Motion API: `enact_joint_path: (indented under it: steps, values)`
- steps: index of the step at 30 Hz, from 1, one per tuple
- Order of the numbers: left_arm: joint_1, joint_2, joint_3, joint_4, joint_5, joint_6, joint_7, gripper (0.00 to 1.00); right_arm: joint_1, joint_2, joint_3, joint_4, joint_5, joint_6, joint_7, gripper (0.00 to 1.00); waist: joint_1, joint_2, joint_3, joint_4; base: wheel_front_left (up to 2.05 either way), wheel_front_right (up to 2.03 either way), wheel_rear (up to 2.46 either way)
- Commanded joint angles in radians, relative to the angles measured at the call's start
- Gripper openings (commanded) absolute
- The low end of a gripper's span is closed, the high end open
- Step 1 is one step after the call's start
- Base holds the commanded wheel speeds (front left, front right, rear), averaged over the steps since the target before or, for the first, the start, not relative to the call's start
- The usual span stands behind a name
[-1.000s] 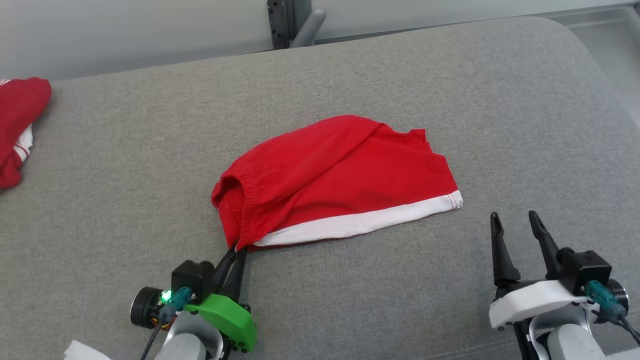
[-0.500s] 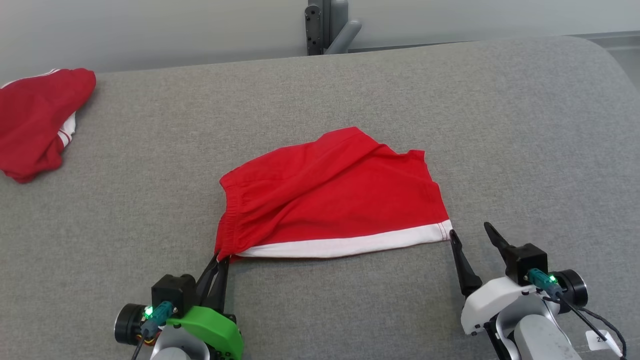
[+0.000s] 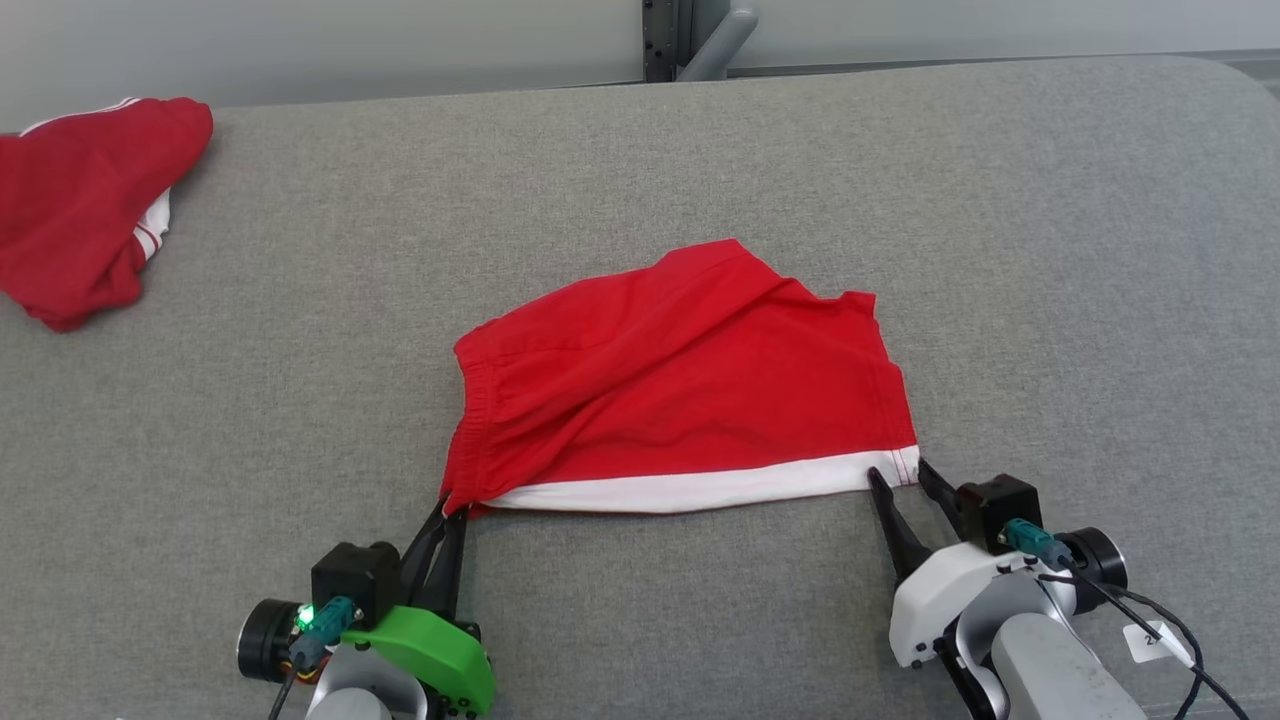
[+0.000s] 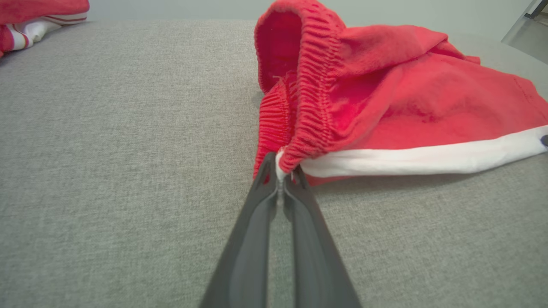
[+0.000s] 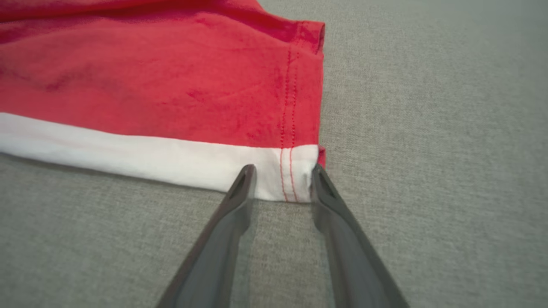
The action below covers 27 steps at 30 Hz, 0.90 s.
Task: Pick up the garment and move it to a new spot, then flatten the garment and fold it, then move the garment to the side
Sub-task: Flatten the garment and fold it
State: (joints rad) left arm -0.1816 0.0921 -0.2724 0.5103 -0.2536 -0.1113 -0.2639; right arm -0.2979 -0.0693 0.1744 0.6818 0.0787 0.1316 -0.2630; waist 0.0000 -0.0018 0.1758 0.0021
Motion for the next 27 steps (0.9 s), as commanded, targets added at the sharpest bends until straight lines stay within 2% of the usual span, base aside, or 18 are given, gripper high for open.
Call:
enact_joint_path:
  steps: [1, 3, 7, 12, 13, 14, 16, 18, 19, 27]
  values:
    - [-0.012, 0.002, 0.005, 0.000, 0.003, 0.000, 0.000, 0.00, -0.014, -0.001, 0.003, 0.004, 0.009, -0.002, -0.003, 0.60, 0.0000, 0.0018, 0.001, 0.000, 0.00, 0.00, 0.00]
    - [-0.011, 0.001, 0.007, 0.002, 0.005, -0.002, 0.000, 0.00, -0.017, 0.001, 0.012, 0.010, 0.019, -0.002, -0.003, 0.53, 0.0000, 0.0018, 0.002, 0.000, 0.00, 0.00, 0.00]
    - [-0.015, -0.001, 0.011, 0.002, 0.008, -0.003, 0.000, 0.00, -0.027, 0.002, 0.022, 0.013, 0.039, -0.002, -0.003, 0.57, 0.0000, 0.0018, 0.006, -0.001, 0.00, 0.00, 0.00]
    - [-0.021, -0.003, 0.014, 0.004, 0.013, -0.006, 0.000, 0.00, -0.049, -0.005, 0.031, 0.037, 0.047, -0.002, -0.003, 0.55, 0.0000, 0.0018, 0.011, -0.001, 0.00, 0.00, 0.00]
    - [-0.021, -0.004, 0.014, 0.004, 0.014, -0.006, 0.000, 0.00, -0.054, -0.007, 0.033, 0.045, 0.047, -0.002, -0.003, 0.48, 0.0000, 0.0018, 0.011, 0.000, 0.00, 0.00, 0.00]
    - [-0.021, -0.005, 0.014, 0.005, 0.015, -0.006, 0.000, 0.00, -0.059, -0.008, 0.034, 0.050, 0.046, -0.002, -0.003, 0.46, 0.0000, 0.0018, 0.012, 0.001, 0.00, 0.00, 0.00]
    - [-0.022, -0.005, 0.015, 0.006, 0.016, -0.008, 0.000, 0.00, -0.064, -0.008, 0.036, 0.056, 0.045, -0.002, -0.003, 0.31, 0.0000, 0.0018, 0.012, 0.003, 0.00, 0.00, 0.00]
    - [-0.022, -0.006, 0.016, 0.007, 0.017, -0.009, 0.000, 0.00, -0.066, -0.009, 0.037, 0.057, 0.047, -0.002, -0.003, 0.13, 0.0000, 0.0018, 0.011, 0.005, 0.00, 0.00, 0.00]
    - [-0.022, -0.006, 0.017, 0.008, 0.017, -0.010, 0.000, 0.00, -0.063, -0.011, 0.037, 0.053, 0.048, -0.002, -0.003, 0.00, 0.0000, 0.0018, 0.010, 0.005, 0.00, 0.00, 0.00]
    - [-0.004, -0.012, 0.035, -0.032, -0.003, -0.011, 0.000, 0.00, 0.000, -0.013, 0.026, -0.039, 0.095, -0.002, -0.003, 0.00, 0.0000, 0.0018, -0.013, -0.001, 0.00, 0.00, 0.00]
